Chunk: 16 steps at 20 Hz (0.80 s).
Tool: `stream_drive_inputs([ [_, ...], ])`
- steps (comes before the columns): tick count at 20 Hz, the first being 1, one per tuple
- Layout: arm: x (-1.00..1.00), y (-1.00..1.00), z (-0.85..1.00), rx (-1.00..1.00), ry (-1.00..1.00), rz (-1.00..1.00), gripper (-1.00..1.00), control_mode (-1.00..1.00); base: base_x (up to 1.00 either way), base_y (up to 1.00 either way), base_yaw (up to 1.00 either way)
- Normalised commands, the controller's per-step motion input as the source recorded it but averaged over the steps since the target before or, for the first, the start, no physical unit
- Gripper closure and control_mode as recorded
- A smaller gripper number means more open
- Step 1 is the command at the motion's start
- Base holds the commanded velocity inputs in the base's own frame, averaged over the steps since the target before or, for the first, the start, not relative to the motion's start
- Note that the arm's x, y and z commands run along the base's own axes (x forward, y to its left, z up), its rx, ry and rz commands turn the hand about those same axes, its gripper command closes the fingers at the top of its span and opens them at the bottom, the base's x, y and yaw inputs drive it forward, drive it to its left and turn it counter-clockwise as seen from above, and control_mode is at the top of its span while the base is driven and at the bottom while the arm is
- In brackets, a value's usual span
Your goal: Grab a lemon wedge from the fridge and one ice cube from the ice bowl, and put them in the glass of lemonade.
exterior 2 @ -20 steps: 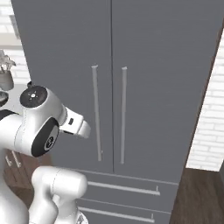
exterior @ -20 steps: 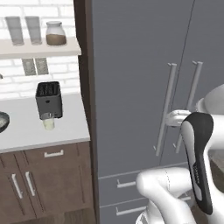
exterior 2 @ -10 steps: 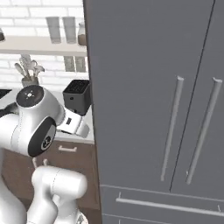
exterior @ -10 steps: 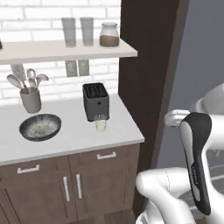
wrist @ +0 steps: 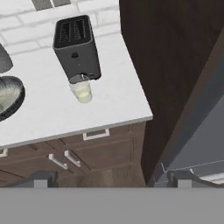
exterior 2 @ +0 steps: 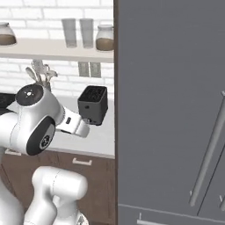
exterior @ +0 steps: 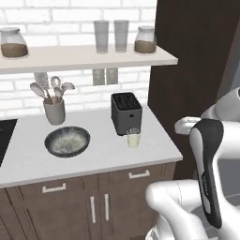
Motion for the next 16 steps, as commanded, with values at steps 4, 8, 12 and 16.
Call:
stream_drive_inputs([
  [4,0.00,0.00,0.00,0.00,0.00,0.00,-1.00,1.00,-0.51,0.73,0.21],
  [8,0.00,0.00,0.00,0.00,0.00,0.00,-1.00,1.00,-0.03,0.83,0.06],
  [12,0.00,0.00,0.00,0.00,0.00,0.00,-1.00,1.00,0.85,0.99,0.00],
  [16,0.00,0.00,0.00,0.00,0.00,0.00,-1.00,1.00,0.33,0.43,0.02],
])
